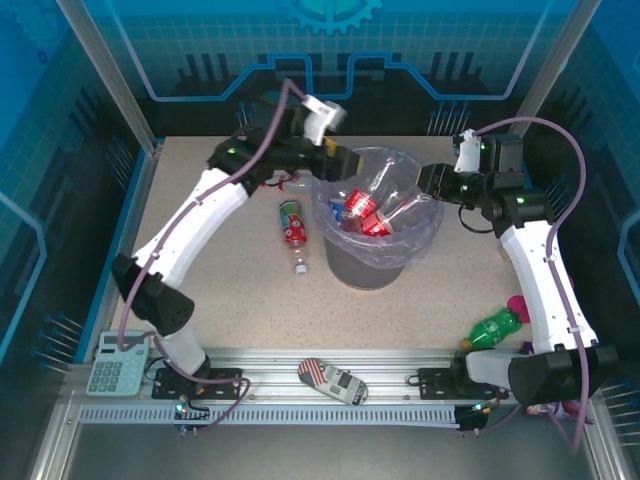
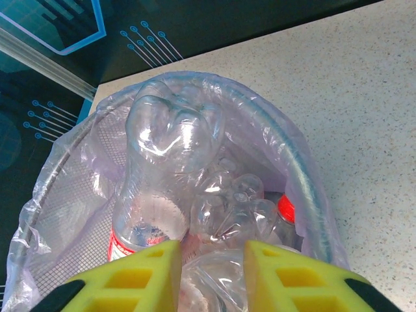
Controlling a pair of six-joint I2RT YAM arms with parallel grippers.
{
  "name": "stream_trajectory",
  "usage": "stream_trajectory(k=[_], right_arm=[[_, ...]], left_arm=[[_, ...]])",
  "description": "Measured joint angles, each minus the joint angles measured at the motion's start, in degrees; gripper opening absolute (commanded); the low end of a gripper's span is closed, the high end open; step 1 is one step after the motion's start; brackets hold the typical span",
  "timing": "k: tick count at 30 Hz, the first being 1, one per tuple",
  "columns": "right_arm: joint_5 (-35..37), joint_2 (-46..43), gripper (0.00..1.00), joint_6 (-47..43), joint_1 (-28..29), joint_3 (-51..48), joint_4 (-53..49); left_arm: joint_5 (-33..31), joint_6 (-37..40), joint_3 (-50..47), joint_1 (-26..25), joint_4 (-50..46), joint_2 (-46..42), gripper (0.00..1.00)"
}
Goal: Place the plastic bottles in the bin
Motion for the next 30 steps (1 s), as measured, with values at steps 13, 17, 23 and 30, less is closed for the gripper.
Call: stream_trajectory(k=[13, 17, 23, 30], right_arm=[[1.66, -0.33, 0.41, -1.46, -8.66, 1.29, -3.69], [1.49, -0.35, 0.40, -1.40, -8.70, -1.73, -4.13], [-0.13, 0.24, 0.39, -0.31, -8.63, -4.55, -3.48], [-1.03, 1.14, 0.37, 0.76, -8.13, -5.25, -0.31]], left_arm=[[-16.68, -10.71, -25.29, 9.68, 4.17, -12.00, 0.82], [-19.76, -15.80, -34.05, 10.01, 5.03, -10.91, 0.82], [-21.00, -23.82, -42.82, 10.01, 9.84, -6.56, 0.86], [-21.46, -28.70, -46.58, 9.88, 15.15, -2.86, 0.85]])
